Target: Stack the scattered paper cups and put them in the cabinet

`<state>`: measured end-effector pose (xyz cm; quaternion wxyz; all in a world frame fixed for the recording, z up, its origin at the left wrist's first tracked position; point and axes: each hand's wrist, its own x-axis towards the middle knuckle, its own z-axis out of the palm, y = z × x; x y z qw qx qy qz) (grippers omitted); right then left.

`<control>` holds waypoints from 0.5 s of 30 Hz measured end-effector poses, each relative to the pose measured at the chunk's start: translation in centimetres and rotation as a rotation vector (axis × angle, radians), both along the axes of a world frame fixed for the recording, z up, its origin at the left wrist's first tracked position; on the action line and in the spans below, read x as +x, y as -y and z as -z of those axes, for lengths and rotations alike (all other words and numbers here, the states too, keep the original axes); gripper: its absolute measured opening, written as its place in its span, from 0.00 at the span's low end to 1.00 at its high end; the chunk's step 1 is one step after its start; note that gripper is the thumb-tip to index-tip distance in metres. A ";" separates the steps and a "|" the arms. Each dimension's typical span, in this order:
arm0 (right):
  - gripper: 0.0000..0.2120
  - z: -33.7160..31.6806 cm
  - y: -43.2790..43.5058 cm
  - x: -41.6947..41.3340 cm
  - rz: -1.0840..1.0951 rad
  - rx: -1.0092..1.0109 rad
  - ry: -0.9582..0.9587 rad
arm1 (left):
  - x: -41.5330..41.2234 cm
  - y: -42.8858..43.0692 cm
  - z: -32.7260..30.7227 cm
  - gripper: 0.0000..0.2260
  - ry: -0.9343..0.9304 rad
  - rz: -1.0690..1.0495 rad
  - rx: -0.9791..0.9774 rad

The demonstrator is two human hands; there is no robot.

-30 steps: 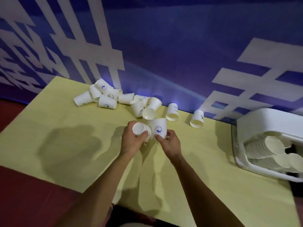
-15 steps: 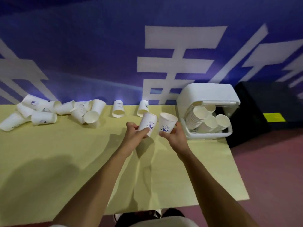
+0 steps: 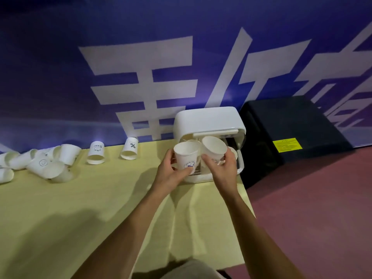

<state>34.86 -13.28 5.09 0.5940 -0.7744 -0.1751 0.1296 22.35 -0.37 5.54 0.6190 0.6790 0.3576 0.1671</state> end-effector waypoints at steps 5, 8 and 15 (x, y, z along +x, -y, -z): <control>0.32 2.1 0.4 3.2 0.023 -0.071 0.001 | 2.2 1.4 0.6 0.32 -0.075 -0.024 0.053; 0.36 3.0 0.3 3.9 -0.020 -0.185 0.032 | 2.8 1.4 0.7 0.31 -0.099 -0.057 0.098; 0.42 4.8 0.2 4.1 -0.111 -0.445 0.164 | 3.1 2.0 0.5 0.29 -0.096 -0.088 0.210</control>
